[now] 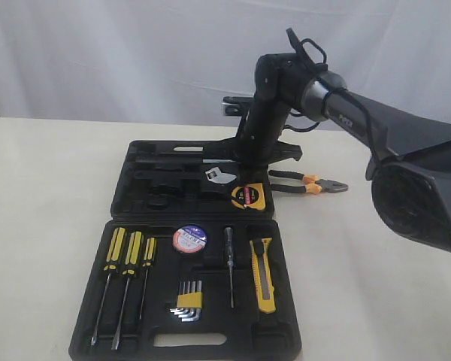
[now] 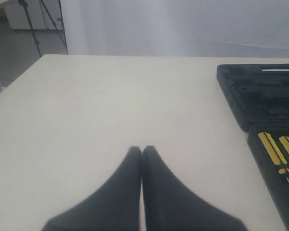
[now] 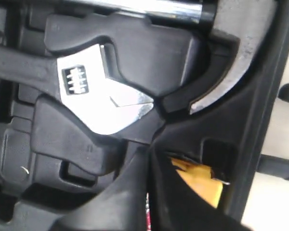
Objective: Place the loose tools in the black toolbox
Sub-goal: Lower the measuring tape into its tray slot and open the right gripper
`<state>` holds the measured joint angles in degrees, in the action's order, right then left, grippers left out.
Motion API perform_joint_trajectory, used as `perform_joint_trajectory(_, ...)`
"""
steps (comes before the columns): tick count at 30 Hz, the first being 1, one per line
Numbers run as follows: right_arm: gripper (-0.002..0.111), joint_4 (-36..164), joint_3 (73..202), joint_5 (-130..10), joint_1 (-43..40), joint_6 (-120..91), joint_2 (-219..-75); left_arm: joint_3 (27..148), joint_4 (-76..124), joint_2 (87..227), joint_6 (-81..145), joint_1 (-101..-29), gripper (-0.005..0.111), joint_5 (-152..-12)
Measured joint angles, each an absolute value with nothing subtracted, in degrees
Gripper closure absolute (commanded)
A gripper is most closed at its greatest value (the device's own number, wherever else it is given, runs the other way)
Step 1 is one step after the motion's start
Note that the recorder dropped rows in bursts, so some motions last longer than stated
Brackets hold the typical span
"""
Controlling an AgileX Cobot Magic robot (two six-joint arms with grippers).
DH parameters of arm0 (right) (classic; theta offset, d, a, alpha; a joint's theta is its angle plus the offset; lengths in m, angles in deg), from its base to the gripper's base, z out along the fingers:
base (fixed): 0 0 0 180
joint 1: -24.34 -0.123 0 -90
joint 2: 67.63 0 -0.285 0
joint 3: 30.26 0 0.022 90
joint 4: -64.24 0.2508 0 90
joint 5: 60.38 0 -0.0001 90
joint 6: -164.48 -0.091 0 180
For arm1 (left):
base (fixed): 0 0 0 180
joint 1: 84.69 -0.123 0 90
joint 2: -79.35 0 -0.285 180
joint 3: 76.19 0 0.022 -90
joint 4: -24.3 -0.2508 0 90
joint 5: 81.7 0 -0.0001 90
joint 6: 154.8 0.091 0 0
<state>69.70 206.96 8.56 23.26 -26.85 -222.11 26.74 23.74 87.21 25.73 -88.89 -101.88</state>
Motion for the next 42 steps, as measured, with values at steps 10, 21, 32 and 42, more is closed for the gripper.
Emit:
perform_joint_trajectory(10, 0.109, 69.1, 206.44, 9.28, 23.35, -26.07, -220.95, 26.74, 23.74, 87.21, 25.73, -88.89, 0.107, -101.88)
perform_joint_trajectory(21, 0.109, 67.89, 206.65, 9.05, 23.35, -26.07, -222.2, 26.74, 23.74, 87.21, 25.73, -88.89, 0.107, -101.88)
perform_joint_trajectory(32, 0.109, 67.87, 202.91, 6.67, 23.35, -24.61, -220.2, 26.74, 23.74, 87.21, 25.73, -88.89, 0.107, -101.88)
perform_joint_trajectory(42, 0.109, 67.81, 201.92, 9.26, 24.49, -22.67, -215.51, 26.74, 23.74, 87.21, 25.73, -88.89, 0.107, -101.88)
